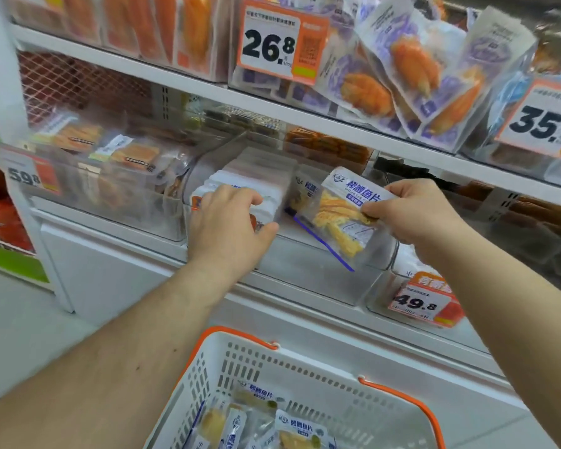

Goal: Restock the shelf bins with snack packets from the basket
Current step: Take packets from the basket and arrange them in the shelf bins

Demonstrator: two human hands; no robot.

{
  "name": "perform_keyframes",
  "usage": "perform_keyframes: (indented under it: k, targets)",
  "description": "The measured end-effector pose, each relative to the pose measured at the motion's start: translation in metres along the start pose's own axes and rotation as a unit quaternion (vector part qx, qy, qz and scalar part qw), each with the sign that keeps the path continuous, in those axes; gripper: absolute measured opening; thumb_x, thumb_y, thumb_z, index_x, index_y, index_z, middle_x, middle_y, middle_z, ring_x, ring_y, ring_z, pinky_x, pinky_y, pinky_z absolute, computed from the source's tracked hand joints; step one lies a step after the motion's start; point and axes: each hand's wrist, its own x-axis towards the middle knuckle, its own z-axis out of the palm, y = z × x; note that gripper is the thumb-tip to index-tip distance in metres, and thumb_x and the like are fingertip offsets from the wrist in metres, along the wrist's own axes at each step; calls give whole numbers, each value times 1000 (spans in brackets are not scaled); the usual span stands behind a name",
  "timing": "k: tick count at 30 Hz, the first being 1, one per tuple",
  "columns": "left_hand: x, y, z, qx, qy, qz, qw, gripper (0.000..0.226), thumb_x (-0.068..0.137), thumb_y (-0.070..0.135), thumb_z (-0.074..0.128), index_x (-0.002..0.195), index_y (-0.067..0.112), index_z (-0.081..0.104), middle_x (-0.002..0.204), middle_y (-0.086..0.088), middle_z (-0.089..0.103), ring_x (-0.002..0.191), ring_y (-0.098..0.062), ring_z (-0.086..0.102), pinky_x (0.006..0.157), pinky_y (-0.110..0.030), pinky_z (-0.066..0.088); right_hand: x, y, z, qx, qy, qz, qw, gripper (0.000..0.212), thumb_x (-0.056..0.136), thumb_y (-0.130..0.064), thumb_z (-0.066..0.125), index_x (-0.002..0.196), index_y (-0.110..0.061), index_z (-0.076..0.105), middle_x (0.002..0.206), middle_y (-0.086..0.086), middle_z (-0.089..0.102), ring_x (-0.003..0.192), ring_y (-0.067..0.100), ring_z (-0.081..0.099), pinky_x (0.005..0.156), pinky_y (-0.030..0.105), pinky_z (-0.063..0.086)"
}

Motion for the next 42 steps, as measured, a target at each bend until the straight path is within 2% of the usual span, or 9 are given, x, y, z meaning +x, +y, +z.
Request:
perform_keyframes:
  k: [4,6,10,16,21,27,34,39,42]
  targets:
    - [3,-1,6,67,-13,-35,997,71,73,59,74,132,27,50,135,-2,41,128,-28,33,105,-39,28,26,-2,22,-58,38,-36,997,10,87,-20,73,83,-19,65,89,3,70,75,14,67,56,28,51]
    - [5,-3,11,81,-21,-40,996,80,70,64,73,135,26,44,140,-3,32,132,-28,26,109,-38,24,41,1,34,-124,49,-59,989,6,87,-21,71,90,-19,66,93,3,70,77,15,65,58,27,49]
    - [7,-6,22,99,-27,-48,994,93,67,71,70,139,23,38,148,-7,22,137,-27,16,115,-40,17,68,11,58,-245,40,-66,966,30,89,-27,68,117,-17,66,104,7,70,81,23,64,66,33,56]
    - [7,-7,34,111,-27,-41,993,95,67,74,67,139,19,37,153,-11,15,144,-32,7,119,-46,13,97,26,86,-350,25,-45,936,27,89,-26,64,114,-16,64,94,6,66,82,26,63,70,37,57]
    - [8,-7,39,117,-24,-41,992,95,68,75,65,139,19,36,154,-11,12,145,-34,5,119,-50,14,114,28,105,-355,16,-56,933,18,92,-25,64,105,-13,60,90,7,61,78,26,58,64,33,48]
    - [8,-6,39,113,-24,-48,992,95,67,74,67,139,20,36,153,-10,11,145,-33,4,118,-51,16,128,29,115,-339,35,-38,939,28,93,-30,66,111,-10,61,104,13,65,90,31,65,74,37,57]
    - [8,-5,37,112,-36,-57,991,94,68,73,67,139,20,35,154,-9,9,146,-33,2,118,-53,15,127,37,111,-313,32,-56,948,37,88,-32,71,117,-12,59,107,10,66,91,28,65,72,34,56]
    - [7,-3,34,118,-37,-56,991,96,67,73,68,140,21,34,154,-8,9,145,-30,2,119,-52,11,111,35,102,-315,35,-60,947,27,87,-29,70,105,-11,63,85,3,62,78,23,62,57,28,47]
    - [4,0,29,125,-16,-30,992,93,66,72,69,138,23,37,152,-8,13,143,-29,8,118,-49,10,93,31,91,-264,84,-50,959,22,86,-28,69,99,-11,64,90,6,67,78,23,62,60,28,47]
